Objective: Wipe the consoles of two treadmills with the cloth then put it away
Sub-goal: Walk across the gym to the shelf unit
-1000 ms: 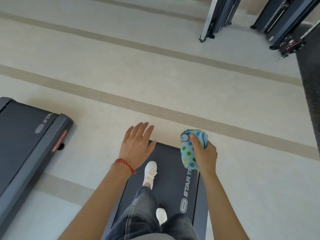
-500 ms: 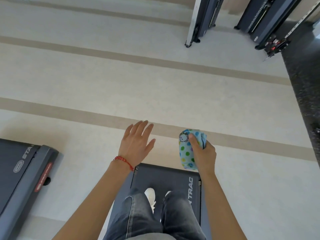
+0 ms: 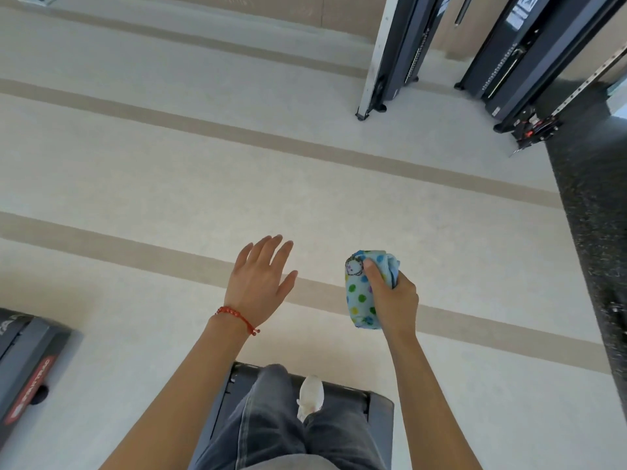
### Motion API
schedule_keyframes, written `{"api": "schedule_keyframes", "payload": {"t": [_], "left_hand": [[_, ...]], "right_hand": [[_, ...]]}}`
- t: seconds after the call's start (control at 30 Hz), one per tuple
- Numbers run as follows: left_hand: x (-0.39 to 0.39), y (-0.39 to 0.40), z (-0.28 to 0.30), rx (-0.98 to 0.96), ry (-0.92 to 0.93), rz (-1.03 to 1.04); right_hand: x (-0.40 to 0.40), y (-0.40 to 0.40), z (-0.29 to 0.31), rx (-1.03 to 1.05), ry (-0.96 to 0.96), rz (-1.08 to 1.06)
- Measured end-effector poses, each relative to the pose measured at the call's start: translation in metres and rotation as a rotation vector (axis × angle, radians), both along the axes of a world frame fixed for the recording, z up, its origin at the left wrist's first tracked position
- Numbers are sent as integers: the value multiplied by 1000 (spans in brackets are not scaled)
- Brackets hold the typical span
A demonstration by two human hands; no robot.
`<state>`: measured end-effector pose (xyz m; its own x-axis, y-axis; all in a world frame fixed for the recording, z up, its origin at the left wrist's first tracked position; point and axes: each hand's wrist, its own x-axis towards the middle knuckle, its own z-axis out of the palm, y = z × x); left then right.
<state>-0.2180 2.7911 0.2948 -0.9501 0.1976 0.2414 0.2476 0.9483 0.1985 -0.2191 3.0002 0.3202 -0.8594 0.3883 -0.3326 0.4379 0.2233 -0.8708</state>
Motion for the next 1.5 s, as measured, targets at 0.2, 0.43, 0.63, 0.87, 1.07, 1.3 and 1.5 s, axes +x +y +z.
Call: {"api": "schedule_keyframes", "payload": {"t": [0.2,0.43,0.63,0.87,1.07,1.3,1.5], "left_hand": [[-52,5,-3,16,7,44],[-134,-10,-52,31,60,57],[-229,-47,-118,27,91,83],[-325,-113,-149,35,36,183],[-382,-163,-152,48,50,319],[-445,-231,-172,55,12,557],[-471,-298,-168,75,4,808]], "right_hand": [[-58,4,-6,-15,-8,46],[-137,-10,-56,-11,29,91],[-242,-43,-127,1,76,103],[-361,-110,-151,-36,67,190],[-451,-166,-152,-22,52,330],[-560,-263,-171,-23,27,601],[-632,-368,-166,-12,3,865]]}}
